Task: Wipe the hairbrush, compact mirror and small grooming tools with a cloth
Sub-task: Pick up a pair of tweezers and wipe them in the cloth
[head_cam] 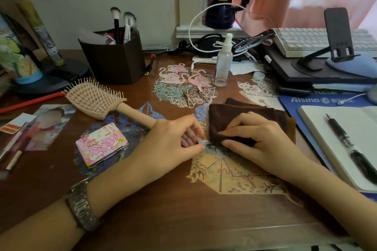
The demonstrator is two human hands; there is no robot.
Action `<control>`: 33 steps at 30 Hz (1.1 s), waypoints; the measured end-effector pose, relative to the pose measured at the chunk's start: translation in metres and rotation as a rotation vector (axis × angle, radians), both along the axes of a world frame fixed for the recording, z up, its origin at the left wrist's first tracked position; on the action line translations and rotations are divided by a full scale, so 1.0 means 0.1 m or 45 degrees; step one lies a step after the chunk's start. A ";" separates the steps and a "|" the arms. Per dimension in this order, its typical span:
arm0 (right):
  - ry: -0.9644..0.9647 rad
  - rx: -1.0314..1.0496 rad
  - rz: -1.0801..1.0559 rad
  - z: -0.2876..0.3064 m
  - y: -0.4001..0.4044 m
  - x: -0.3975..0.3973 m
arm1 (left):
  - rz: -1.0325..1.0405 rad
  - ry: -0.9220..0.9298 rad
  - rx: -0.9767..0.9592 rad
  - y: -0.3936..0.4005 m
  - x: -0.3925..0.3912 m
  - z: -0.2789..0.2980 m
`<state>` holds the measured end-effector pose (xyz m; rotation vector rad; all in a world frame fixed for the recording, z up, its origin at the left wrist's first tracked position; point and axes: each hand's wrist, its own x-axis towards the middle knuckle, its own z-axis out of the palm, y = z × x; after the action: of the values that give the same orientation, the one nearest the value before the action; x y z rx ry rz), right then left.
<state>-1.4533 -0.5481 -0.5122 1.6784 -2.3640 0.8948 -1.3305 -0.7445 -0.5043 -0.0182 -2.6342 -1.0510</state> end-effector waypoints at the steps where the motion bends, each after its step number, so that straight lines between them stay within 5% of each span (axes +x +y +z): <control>1: -0.006 -0.011 -0.001 0.00 0.00 0.00 | -0.004 0.008 -0.027 0.03 -0.03 0.00; 33: -0.125 -0.002 -0.019 -0.03 0.02 -0.05 | 0.088 0.036 -0.005 -0.26 0.34 0.28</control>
<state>-1.4584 -0.5459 -0.5150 1.6503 -2.4337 0.9990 -1.2965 -0.7702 -0.4764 0.0564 -2.5922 -1.0155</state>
